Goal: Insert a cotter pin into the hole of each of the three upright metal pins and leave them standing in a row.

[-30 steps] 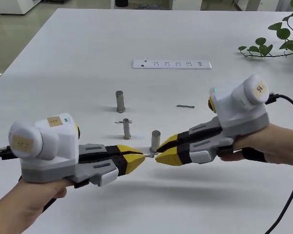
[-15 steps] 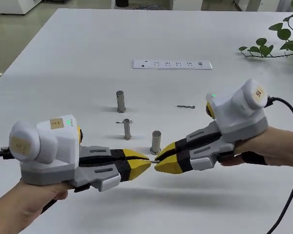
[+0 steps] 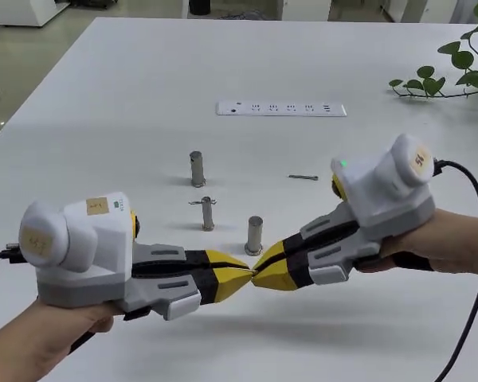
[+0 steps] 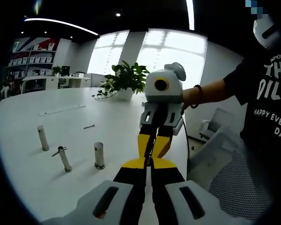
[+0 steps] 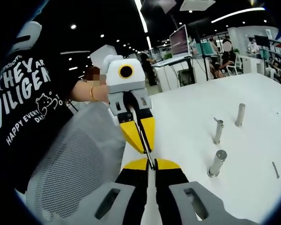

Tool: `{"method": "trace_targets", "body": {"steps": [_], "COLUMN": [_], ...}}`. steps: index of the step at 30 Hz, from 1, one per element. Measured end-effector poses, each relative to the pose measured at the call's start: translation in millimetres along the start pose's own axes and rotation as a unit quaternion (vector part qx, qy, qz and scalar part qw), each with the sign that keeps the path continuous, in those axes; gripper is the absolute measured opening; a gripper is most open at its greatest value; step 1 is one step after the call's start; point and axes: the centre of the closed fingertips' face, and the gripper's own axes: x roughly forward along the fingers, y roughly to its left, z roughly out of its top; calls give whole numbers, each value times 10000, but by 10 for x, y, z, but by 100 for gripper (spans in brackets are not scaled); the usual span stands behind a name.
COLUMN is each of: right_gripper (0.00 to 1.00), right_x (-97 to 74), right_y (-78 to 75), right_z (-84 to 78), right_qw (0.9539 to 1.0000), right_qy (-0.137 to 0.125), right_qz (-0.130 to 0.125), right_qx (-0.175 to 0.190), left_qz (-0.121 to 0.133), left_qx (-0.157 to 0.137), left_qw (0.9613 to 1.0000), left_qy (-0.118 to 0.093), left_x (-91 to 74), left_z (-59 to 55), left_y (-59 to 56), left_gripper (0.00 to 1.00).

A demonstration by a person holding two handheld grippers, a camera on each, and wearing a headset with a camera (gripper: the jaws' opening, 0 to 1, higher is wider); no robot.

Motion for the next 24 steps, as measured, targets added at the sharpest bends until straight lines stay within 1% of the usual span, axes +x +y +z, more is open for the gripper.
{"method": "trace_targets", "body": {"steps": [2,6,8,12,14,20,21,24], "right_gripper": [0,0,0,0,0,0,0,0], "right_x": [10,31,35,25,10,-28,-41,-68], "right_y": [35,86,91,59,35,-26,-48,-91], "right_z": [-28,-75,-93,-119,-125,-148,-168,-198], "right_qw": [9997,9985,9979,9971,9962,9953,9950,9942], "right_qy": [149,376,458,549,613,717,762,842], "right_qz": [49,126,132,107,59,-24,-64,-159], "right_qx": [-175,-372,-448,-520,-609,-647,-647,-656], "left_qz": [-29,-53,-37,5,54,190,277,423], "left_qx": [21,88,98,120,156,186,185,183], "left_qw": [10000,9998,9997,9997,9996,9995,9993,9989], "left_qy": [50,153,199,211,216,176,157,95], "left_x": [2,12,17,24,32,58,62,63], "left_z": [-22,-77,-99,-115,-114,-104,-103,-96], "left_y": [-18,-34,-35,-23,-9,31,50,87], "left_gripper": [0,1,2,2,3,3,4,4]}}
